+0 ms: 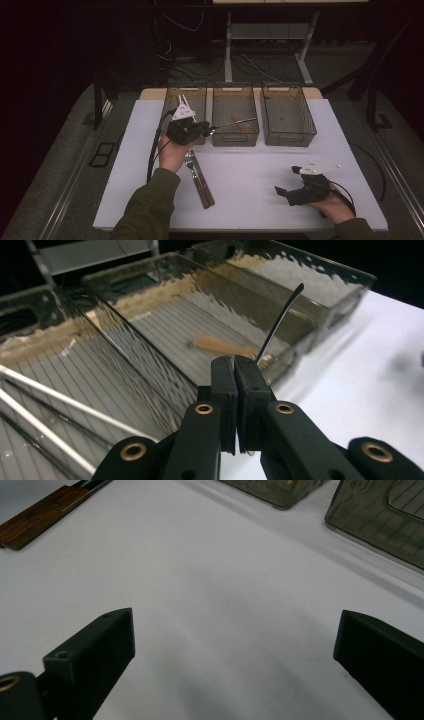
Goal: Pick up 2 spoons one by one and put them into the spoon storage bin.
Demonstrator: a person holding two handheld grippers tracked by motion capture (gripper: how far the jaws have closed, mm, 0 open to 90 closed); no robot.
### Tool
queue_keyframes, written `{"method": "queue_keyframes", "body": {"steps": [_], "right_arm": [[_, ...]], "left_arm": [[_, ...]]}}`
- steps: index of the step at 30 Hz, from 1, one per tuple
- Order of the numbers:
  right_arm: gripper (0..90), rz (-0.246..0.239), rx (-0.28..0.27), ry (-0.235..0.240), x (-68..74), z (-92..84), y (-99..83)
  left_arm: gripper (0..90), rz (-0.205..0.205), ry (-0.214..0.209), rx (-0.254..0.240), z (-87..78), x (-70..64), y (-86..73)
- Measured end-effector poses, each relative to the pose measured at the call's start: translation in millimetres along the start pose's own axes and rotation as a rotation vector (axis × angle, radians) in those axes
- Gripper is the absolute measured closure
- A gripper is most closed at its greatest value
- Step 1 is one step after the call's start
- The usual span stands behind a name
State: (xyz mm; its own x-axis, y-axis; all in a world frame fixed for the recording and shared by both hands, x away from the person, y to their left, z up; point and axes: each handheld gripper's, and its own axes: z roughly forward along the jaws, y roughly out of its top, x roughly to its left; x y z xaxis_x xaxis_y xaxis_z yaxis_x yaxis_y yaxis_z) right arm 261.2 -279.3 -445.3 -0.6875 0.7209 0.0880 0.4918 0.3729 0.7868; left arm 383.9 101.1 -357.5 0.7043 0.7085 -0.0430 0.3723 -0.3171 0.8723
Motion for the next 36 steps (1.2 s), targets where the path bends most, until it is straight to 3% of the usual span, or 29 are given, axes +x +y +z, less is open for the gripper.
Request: {"method": "queue_keyframes", "body": {"steps": [2,3,9,15,23,27,36], "right_arm": [[3.2,0.002,-0.003,-0.001,0.2,-0.4,0.1],[3.2,0.004,-0.004,-0.001,0.2,-0.5,0.2],[3.2,-0.002,-0.006,-0.002,0.4,-1.3,0.2],[3.2,-0.002,-0.008,-0.001,0.3,-1.9,0.4],[3.2,-0.003,-0.014,0.004,0.9,-2.6,0.9],[3.2,-0.003,-0.016,0.006,0.7,-3.4,1.0],[3.2,-0.001,-0.028,0.006,0.4,-6.1,1.5]], "left_arm": [[87.8,-0.002,0.018,0.001,6.1,1.9,4.9],[87.8,-0.022,0.03,-0.014,10.3,1.5,6.9],[87.8,0.004,0.11,0.021,28.7,7.9,20.1],[87.8,-0.013,0.164,0.045,46.9,14.2,29.1],[87.8,-0.029,0.201,0.078,70.6,14.1,33.4],[87.8,-0.01,0.223,0.115,78.5,13.0,33.2],[87.2,-0.006,0.214,0.151,91.4,9.0,27.2]]}}
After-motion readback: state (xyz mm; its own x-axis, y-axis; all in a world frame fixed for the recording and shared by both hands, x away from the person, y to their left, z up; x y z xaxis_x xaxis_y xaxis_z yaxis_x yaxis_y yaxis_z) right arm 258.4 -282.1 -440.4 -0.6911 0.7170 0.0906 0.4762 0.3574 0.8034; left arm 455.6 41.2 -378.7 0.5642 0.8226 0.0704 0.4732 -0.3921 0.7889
